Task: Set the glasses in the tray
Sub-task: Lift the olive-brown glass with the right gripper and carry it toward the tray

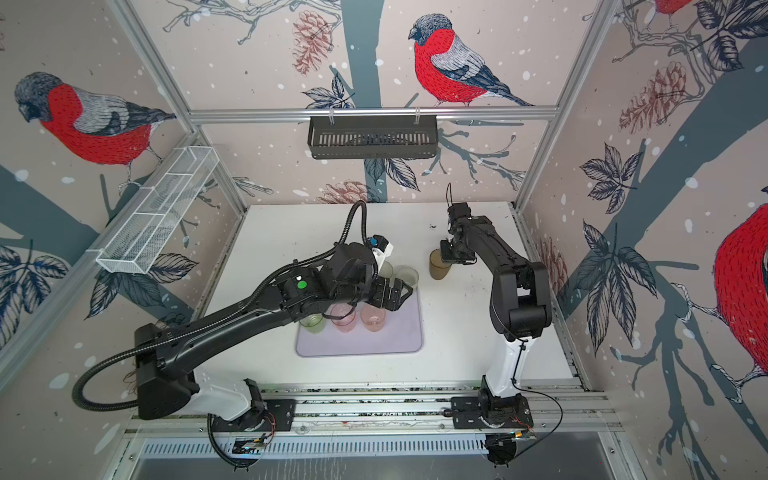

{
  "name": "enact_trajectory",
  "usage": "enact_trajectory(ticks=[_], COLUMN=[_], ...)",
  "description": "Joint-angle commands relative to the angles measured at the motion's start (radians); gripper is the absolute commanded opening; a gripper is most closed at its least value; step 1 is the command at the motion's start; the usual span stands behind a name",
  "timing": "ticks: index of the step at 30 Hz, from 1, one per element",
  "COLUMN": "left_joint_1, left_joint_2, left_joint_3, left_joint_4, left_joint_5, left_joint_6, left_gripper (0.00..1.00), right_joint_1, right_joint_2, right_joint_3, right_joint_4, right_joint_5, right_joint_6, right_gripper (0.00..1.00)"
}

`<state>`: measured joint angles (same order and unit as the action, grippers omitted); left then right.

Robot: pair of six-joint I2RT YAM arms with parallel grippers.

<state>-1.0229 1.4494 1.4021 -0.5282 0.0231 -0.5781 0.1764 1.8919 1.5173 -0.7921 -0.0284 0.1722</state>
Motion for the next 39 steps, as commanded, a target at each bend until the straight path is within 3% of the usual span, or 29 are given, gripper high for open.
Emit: enact_trajectory(ticks=[1, 28, 39], left_joint_1=[-0.001, 0.008, 0.079], left_joint_2=[-0.015, -0.09, -0.195], left_joint_3=[-0.006, -0.081, -0.195], left_joint_4=[0.025, 0.042, 0.065], left_joint_5=[-0.012, -0.005, 0.038], left_joint_6=[-0.016, -0.015, -0.052], left_gripper=[0.98, 0.98, 0.98], right_joint_1=[0.005, 0.059, 0.109], right_joint_2=[-0.014, -0.206, -0.326], right_joint_3=[0.0, -0.028, -0.071], right_joint_4=[0.005, -0.103, -0.175], right_joint_5=[0.01, 0.073, 0.099], right_joint_6=[-0.013, 0.027, 0.06], right_gripper=[0.09, 0.02, 0.02])
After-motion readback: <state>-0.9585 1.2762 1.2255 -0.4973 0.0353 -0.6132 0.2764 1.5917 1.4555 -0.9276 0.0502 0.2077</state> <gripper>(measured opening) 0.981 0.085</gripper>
